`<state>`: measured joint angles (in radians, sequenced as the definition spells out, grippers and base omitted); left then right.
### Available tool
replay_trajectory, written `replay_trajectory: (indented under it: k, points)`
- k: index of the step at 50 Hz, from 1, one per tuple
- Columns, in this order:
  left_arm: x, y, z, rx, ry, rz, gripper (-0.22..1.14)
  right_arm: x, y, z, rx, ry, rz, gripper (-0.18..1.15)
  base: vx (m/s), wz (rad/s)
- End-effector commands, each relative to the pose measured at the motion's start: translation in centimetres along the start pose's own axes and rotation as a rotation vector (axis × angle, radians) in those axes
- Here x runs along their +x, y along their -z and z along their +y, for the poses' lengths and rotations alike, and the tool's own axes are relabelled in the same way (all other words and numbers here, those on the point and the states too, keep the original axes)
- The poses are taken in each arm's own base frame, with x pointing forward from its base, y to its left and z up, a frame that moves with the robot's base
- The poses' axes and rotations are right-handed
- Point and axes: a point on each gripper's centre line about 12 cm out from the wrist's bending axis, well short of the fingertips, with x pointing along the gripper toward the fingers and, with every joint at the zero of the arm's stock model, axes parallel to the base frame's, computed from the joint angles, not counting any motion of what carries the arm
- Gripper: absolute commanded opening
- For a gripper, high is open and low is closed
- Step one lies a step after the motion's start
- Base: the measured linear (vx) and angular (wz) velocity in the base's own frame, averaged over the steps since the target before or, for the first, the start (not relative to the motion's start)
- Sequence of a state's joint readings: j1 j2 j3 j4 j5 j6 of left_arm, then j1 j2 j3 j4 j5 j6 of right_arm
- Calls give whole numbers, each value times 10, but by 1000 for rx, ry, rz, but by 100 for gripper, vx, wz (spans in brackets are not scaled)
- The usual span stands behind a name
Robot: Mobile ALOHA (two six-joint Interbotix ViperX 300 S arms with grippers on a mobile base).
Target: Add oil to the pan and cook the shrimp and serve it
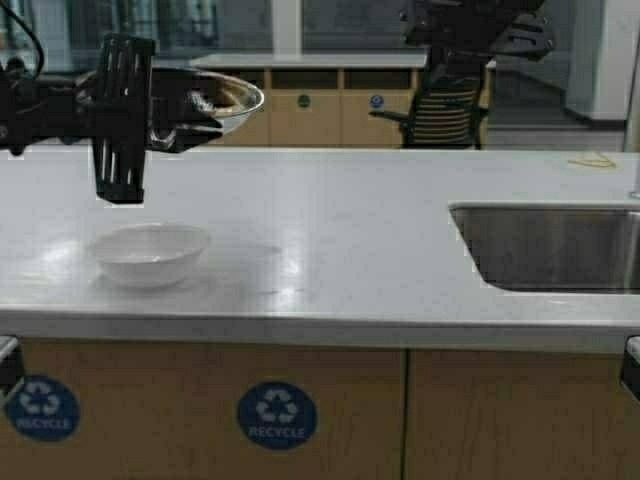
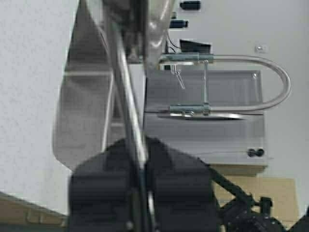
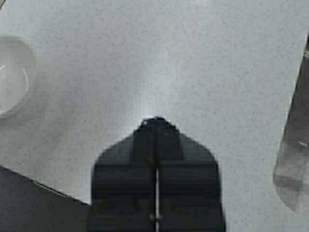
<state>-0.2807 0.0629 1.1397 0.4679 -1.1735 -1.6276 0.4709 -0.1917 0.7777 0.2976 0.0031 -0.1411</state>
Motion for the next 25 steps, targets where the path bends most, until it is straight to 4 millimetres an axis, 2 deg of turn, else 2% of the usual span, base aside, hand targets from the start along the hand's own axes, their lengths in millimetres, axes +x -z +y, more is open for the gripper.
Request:
replay_trajectory:
  k: [1, 14, 25]
  points:
    - [-6, -4, -24, 96, 26, -33, 3, -6, -13, 1, 2, -3, -43, 6, 2, 17]
    - [-17, -9, -37, 158, -55, -86, 3, -6, -15, 1, 2, -3, -47, 6, 2, 16]
    - [-19, -16, -37, 305, -203, -106, 3, -6, -13, 1, 3, -3, -43, 6, 2, 13]
